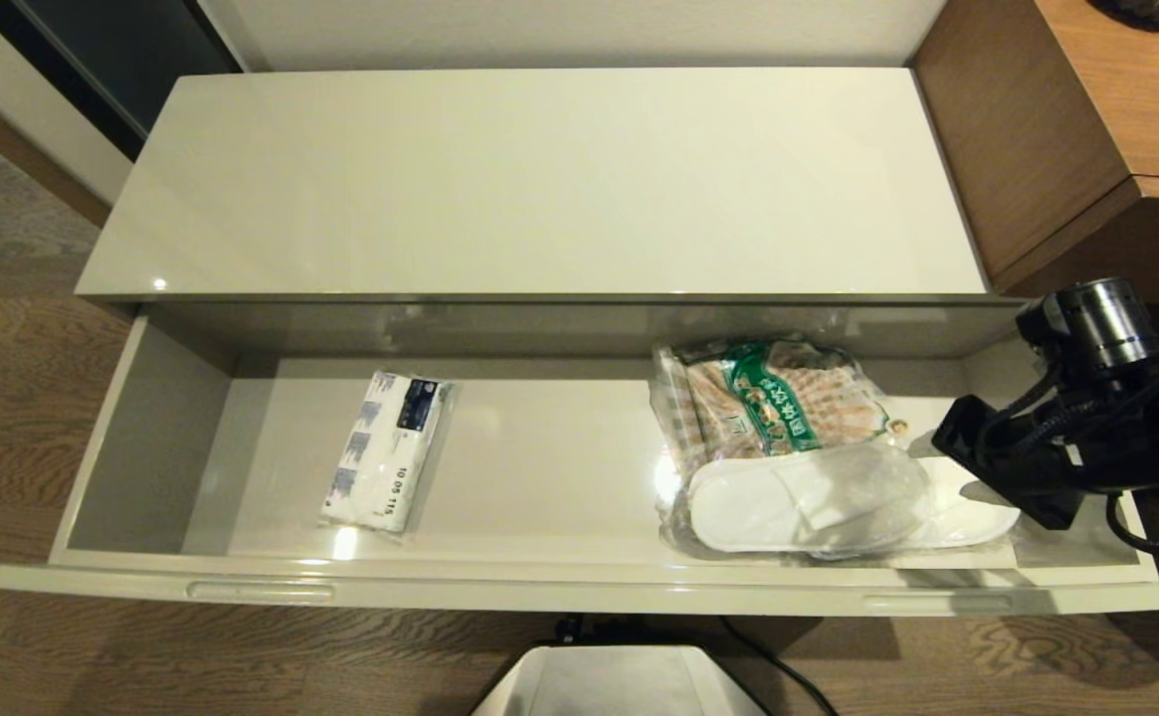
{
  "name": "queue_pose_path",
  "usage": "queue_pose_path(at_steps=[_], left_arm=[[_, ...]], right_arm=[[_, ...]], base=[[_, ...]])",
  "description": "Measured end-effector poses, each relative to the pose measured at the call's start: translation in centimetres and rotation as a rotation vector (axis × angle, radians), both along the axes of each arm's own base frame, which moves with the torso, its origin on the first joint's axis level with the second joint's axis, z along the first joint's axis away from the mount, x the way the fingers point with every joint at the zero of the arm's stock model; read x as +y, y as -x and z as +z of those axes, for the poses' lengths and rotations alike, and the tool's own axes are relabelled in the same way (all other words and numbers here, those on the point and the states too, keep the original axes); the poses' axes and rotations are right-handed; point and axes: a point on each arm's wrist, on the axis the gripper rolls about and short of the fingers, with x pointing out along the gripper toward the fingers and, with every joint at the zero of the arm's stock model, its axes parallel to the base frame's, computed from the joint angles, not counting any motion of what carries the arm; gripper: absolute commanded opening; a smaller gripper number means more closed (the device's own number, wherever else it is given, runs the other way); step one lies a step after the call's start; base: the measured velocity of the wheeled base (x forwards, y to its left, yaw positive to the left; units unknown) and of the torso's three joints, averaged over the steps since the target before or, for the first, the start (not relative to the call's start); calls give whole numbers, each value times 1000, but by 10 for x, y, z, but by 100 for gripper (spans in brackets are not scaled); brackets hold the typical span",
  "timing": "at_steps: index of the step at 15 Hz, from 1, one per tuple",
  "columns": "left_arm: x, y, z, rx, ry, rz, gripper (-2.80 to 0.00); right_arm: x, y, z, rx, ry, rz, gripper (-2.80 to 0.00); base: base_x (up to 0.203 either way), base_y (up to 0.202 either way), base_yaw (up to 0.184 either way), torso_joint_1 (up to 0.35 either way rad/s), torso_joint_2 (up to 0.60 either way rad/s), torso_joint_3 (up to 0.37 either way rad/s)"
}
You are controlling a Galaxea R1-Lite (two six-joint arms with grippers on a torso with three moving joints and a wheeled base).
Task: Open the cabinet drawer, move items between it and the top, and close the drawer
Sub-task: Take out the disposable slippers from the drawer
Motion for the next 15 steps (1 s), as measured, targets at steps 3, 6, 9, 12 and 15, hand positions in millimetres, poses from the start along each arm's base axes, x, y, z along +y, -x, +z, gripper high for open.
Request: queue_pose_path(at_steps=[3,6,9,12,15], left_arm=[[0,0,0,0,0,0,-280],[0,0,0,0,0,0,-280],[0,0,0,0,0,0,-280],[0,0,0,0,0,0,-280],[0,0,0,0,0,0,-280]], right_arm=[[-4,-15,-9,-48,-11,-13,0],[-13,-29,-24,-48,-9,-47,0],[-16,-39,-32,-31,-1,-61,0],[-22,-47,-36,-26,3,-81,0],[-28,-50,-38,-23,3,-100,0]], base=[[0,0,0,0,0,0],[0,0,0,0,0,0],[0,0,0,0,0,0],[0,0,0,0,0,0],[0,0,0,0,0,0]])
